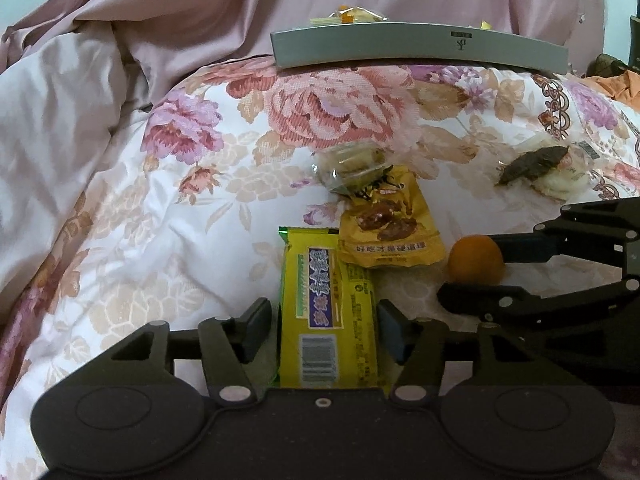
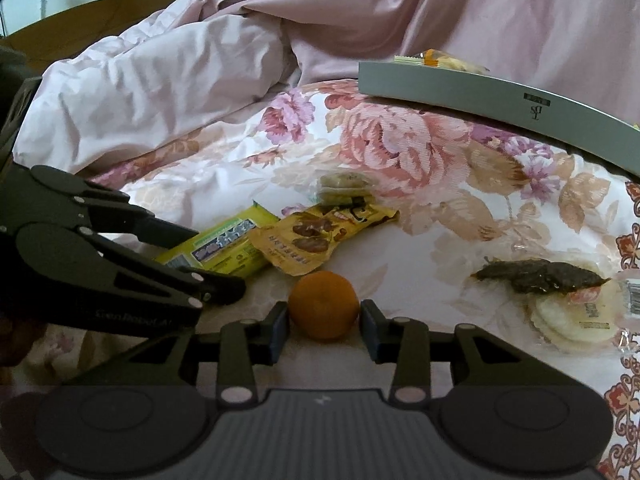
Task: Organize snacks
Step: 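Grasp the yellow wafer bar with the left tool while the right tool grasps the mandarin orange, then lift the wafer bar and mandarin orange off the bedspread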
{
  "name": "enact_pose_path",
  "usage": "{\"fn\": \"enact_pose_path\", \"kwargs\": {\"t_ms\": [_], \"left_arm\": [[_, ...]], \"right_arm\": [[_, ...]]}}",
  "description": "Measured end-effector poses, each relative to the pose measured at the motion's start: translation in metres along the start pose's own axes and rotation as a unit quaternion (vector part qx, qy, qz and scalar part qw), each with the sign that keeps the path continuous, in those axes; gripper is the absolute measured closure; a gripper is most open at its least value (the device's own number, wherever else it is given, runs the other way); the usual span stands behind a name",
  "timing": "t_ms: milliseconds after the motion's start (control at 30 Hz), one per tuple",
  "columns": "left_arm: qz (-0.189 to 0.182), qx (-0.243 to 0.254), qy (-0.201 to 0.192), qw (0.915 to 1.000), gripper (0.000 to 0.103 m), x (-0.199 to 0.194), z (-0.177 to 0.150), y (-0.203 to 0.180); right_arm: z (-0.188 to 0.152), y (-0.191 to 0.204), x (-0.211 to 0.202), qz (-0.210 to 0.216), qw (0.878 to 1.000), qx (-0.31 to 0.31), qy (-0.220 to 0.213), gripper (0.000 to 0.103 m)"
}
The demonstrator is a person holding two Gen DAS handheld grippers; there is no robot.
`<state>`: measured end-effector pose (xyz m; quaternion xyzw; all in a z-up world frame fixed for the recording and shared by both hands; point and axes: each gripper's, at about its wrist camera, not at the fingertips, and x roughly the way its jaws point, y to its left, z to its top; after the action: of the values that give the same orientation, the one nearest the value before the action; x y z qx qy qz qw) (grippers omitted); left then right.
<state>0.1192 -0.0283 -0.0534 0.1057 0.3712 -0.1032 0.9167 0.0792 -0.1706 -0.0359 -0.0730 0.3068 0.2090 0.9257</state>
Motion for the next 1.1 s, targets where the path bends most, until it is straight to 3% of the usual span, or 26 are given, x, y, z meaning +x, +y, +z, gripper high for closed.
{"fn": "enact_pose_path", "kwargs": {"t_ms": [333, 500, 667, 1100], "left_arm": [[-0.002, 0.0, -0.005, 1.0, 0.042, 0.004, 0.001, 0.001], [-0.005, 0.007, -0.006, 0.9999, 0.052, 0.002, 0.002, -0.003], [-0.006, 0.005, -0.003, 1.0, 0.053, -0.001, 0.002, -0.003], [-0.018, -0.034, 0.04, 0.9985, 0.053, -0.013, 0.005, 0.001]], "right_arm": [[0.001, -0.006, 0.006, 0.008, 1.0, 0.01, -0.012, 0.057], [0.002, -0.005, 0.006, 0.004, 1.0, 0.008, -0.014, 0.063], [0.001, -0.001, 0.003, -0.003, 1.0, 0.005, -0.016, 0.064], [0.004, 0.008, -0.009, -0.014, 0.999, -0.017, -0.023, 0.064]]}}
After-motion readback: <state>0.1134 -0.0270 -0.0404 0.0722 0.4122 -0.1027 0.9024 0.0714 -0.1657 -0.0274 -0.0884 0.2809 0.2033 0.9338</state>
